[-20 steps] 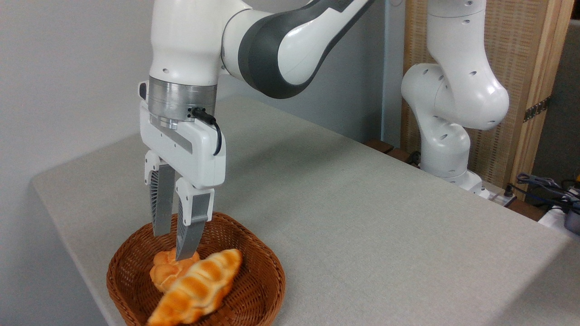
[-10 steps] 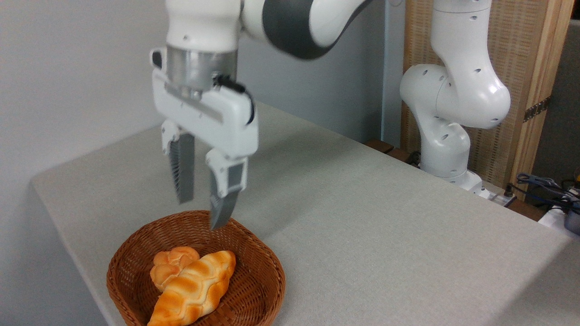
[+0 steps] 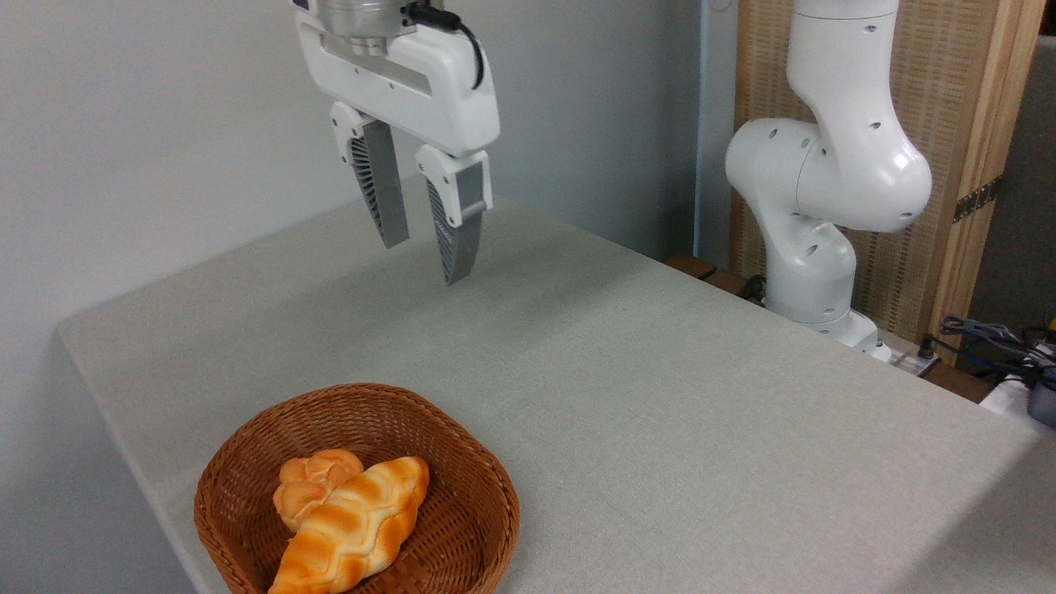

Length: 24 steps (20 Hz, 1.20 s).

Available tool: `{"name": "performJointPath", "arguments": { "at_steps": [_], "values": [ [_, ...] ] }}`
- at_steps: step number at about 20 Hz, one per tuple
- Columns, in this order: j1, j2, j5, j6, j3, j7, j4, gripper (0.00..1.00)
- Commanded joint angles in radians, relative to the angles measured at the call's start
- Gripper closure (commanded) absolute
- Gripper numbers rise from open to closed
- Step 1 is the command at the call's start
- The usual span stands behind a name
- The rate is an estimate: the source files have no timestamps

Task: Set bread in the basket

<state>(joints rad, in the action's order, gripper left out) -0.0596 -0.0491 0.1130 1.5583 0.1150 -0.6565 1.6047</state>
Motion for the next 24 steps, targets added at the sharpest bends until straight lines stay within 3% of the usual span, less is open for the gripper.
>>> {"name": "performJointPath", "arguments": {
  "at_steps": [1, 7, 9, 11, 16, 24],
  "values": [
    [-0.002, 0.018, 0.007, -0.024, 0.025, 0.031, -0.028, 0.00],
    [0.007, 0.017, 0.001, -0.003, 0.015, 0.000, -0.016, 0.00],
    [0.035, 0.015, -0.002, 0.038, 0.009, -0.006, 0.003, 0.00],
    [0.049, 0.014, -0.036, 0.063, 0.009, -0.006, 0.014, 0.00],
    [0.050, 0.014, -0.065, 0.068, 0.009, -0.006, 0.024, 0.00],
    [0.049, 0.011, -0.067, 0.065, 0.002, -0.005, 0.023, 0.00]
  ]
}}
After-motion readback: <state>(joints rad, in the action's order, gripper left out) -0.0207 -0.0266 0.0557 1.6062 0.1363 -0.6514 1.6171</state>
